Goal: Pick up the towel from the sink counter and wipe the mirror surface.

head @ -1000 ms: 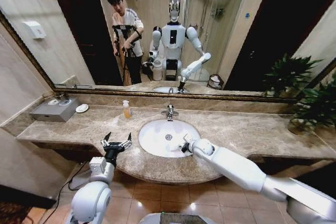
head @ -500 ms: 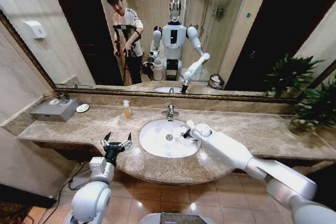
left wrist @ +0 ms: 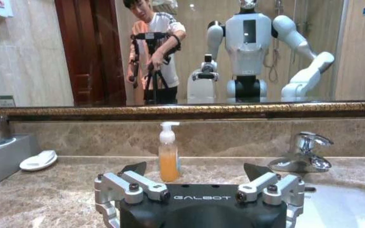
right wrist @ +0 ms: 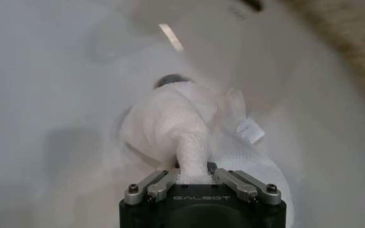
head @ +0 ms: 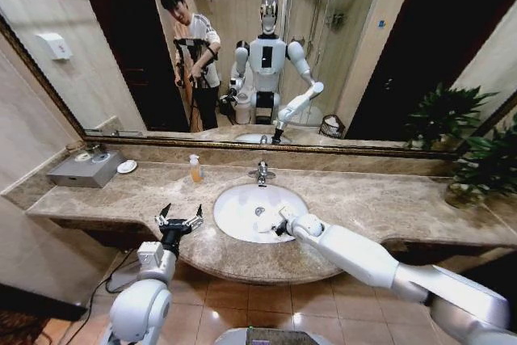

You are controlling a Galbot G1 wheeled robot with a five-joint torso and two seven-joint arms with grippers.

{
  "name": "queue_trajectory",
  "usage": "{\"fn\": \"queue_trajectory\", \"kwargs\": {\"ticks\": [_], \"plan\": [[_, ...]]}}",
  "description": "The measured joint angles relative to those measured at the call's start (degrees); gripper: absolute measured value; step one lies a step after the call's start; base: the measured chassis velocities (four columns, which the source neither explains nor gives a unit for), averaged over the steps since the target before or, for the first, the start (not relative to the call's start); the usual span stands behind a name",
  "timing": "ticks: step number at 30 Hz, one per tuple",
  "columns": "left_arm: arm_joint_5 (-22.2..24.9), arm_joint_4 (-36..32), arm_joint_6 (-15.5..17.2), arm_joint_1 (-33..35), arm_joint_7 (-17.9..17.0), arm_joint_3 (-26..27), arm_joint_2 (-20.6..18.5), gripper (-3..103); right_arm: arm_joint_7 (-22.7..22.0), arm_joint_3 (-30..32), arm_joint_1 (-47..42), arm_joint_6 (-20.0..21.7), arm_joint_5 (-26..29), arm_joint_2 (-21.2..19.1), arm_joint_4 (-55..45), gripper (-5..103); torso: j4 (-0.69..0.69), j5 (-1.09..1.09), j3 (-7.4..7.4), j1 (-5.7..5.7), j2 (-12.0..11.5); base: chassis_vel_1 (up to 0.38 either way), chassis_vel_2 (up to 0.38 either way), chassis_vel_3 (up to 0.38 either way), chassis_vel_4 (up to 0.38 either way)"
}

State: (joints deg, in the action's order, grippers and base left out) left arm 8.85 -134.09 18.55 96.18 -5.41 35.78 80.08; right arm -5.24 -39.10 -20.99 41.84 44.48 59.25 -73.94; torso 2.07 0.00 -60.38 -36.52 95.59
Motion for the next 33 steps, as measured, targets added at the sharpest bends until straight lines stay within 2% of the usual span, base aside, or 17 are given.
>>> {"fn": "queue_trajectory", "kwargs": {"ticks": [5,8,15,22,28,33], "plan": [[0.00,0.00,0.00,0.00,0.00,0.00,0.00,100,1.76,1.58,2.91,-1.57,-2.88,0.93,5.37,10,-0.01,0.00,0.00,-0.01,0.00,0.000,0.000,0.000,0.000],[0.00,0.00,0.00,0.00,0.00,0.00,0.00,100,1.95,1.86,3.53,-1.42,-2.86,0.61,5.20,10,-0.01,0.00,0.00,-0.01,-0.01,0.000,0.000,0.000,0.000],[0.00,0.00,0.00,0.00,0.00,0.00,0.00,100,2.10,1.40,0.57,-0.90,-2.62,-0.59,1.51,10,-0.03,0.01,0.00,-0.01,-0.01,0.000,0.000,0.000,0.000],[0.00,0.00,0.00,0.00,0.00,0.00,0.00,100,0.18,-1.72,-2.68,-0.09,0.28,-2.92,-7.36,10,-0.04,-0.03,0.02,0.00,0.00,0.000,0.000,0.000,0.000],[0.00,0.00,0.00,0.00,0.00,0.00,0.00,100,-0.83,-2.22,-0.75,0.00,1.48,0.35,-5.23,10,0.01,0.00,0.01,0.00,0.00,0.000,0.000,0.000,0.000],[0.00,0.00,0.00,0.00,0.00,0.00,0.00,100,0.58,-0.19,2.01,-3.58,-3.19,5.29,5.05,10,-0.01,-0.01,0.00,0.00,-0.01,0.000,0.000,0.000,0.000]]}}
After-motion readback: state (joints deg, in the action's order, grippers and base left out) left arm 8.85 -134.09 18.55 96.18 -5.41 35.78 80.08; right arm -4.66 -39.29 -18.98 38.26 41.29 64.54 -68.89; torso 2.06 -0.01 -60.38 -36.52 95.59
